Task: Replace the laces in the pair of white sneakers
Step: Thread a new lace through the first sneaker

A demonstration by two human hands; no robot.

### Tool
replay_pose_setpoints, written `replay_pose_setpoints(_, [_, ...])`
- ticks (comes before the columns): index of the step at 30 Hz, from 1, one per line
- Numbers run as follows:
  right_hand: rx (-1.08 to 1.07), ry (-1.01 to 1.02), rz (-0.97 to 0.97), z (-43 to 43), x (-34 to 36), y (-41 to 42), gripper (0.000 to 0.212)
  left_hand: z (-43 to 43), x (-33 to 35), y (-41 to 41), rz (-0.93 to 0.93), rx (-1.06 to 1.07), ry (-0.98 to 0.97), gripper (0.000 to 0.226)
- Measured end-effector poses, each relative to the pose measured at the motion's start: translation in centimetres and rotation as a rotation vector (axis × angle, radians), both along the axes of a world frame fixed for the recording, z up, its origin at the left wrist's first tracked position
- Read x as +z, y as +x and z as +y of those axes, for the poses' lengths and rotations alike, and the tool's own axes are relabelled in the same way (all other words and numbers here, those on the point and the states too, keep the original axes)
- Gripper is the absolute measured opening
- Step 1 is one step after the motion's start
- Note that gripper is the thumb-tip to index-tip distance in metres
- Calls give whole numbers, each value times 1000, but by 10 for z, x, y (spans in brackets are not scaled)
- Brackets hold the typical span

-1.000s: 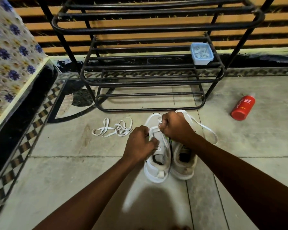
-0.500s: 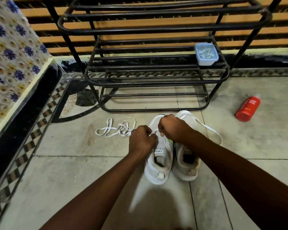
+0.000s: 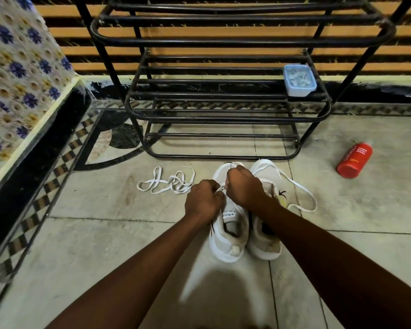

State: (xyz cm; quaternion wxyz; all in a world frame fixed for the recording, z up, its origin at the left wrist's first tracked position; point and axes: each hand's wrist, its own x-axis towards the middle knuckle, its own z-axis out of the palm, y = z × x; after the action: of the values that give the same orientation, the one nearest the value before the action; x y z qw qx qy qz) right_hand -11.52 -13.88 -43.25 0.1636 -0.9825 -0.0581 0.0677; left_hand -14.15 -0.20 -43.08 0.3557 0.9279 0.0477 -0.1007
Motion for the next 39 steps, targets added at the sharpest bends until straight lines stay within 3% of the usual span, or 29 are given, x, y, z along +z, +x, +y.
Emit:
replay_pose_setpoints(7, [-184,6,-7,14,-7,-4,21,2,-3,4,55,8,-41,20])
replay_pose_setpoints(12, [-273,153,161,9,-3,9,19,4,-10,8,103,22,-122,18])
replay_pose_setpoints(21, [-151,77,67,9,-8,0,29,6,-16,12,146,2,-259,18])
replay_pose_setpoints(26, [-66,5,-16,10,-4,-2,13,6,-14,12,148,6,-313,18])
replay_pose_setpoints(30, [-38,-68,-42,12,-5,-3,16,8,-11,12,158,-16,-330,19])
replay_pose_setpoints(39, [-74,69,-53,6,2,-1,30,8,-6,9,172,-85,-380,19])
